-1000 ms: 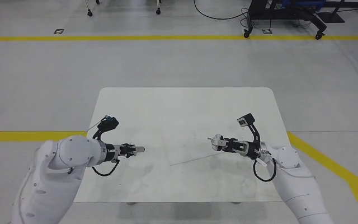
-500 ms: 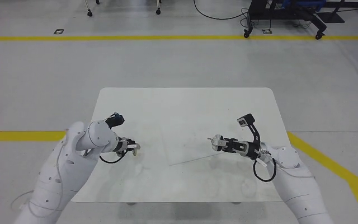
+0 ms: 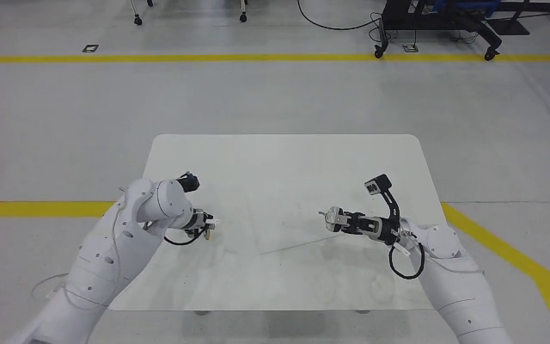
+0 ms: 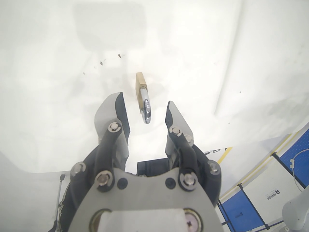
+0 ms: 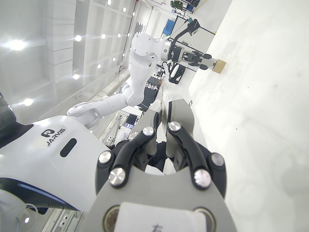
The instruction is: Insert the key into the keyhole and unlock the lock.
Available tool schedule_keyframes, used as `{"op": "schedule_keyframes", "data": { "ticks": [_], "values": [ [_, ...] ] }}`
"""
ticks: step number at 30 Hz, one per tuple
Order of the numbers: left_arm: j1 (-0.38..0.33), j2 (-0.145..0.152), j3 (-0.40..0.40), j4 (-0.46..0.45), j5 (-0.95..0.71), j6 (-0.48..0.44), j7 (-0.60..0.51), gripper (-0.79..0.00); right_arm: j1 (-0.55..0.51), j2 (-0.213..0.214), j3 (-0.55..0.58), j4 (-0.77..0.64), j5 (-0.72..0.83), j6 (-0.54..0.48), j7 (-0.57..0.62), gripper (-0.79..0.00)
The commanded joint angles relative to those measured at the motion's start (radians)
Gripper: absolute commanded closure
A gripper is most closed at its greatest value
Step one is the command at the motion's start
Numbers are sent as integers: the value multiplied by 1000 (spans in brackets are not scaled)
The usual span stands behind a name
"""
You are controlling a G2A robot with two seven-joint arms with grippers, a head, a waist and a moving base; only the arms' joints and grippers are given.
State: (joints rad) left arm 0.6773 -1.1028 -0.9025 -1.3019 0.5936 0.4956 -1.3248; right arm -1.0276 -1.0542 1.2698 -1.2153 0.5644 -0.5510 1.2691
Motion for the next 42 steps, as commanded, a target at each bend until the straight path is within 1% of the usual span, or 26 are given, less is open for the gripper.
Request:
{"op": "schedule_keyframes", "data": {
  "ticks": [1, 4, 5, 6, 7, 11, 16, 18, 20, 24, 26, 28, 31, 35, 39, 42],
  "values": [
    [-8, -2, 16, 11, -7, 4, 4, -277, 0, 0, 0, 0, 0, 0, 0, 0],
    [-20, -4, 39, 25, -13, 6, 6, -243, 0, 0, 0, 0, 0, 0, 0, 0],
    [-23, -4, 46, 30, -17, 5, 5, -179, 0, 0, 0, 0, 0, 0, 0, 0],
    [-26, -4, 54, 34, -18, 5, 6, -74, 0, 0, 0, 0, 0, 0, 0, 0],
    [-29, -4, 61, 37, -20, 8, 8, 0, 0, 0, 0, 0, 0, 0, 0, 0],
    [-39, -3, 80, 35, -29, 14, 14, 0, 0, 0, 0, 0, 0, 0, 0, 0],
    [-38, 9, 84, 8, -21, 10, 10, 0, 0, 0, 0, 0, 0, 0, 0, 0],
    [-36, 15, 92, -9, 3, 3, 3, 0, 0, 0, 0, 0, 0, 0, 0, 0],
    [-37, 21, 111, -29, 63, -14, -14, 0, 0, 0, 0, 0, 0, 0, 0, 0],
    [-38, 27, 153, -111, 177, -66, -53, 0, 0, 0, 0, 0, 0, 0, 0, 0],
    [-33, 27, 162, -138, 204, -115, -31, 0, 0, 0, 0, 0, 0, 0, 0, 0],
    [-27, 27, 153, -147, 188, -177, 4, 0, 0, 0, 0, 0, 0, 0, 0, 0],
    [-21, 27, 140, -143, 157, -276, 37, 0, 0, 0, 0, 0, 0, 0, 0, 0],
    [-33, 21, 156, -105, 152, -377, 32, 0, 0, 0, 0, 0, 0, 0, 0, 0],
    [-62, 2, 165, -39, 90, -405, 41, 0, 0, 0, 0, 0, 0, 0, 0, 0],
    [-87, -14, 188, 5, 88, -409, 37, 0, 0, 0, 0, 0, 0, 0, 0, 0]
  ]
}}
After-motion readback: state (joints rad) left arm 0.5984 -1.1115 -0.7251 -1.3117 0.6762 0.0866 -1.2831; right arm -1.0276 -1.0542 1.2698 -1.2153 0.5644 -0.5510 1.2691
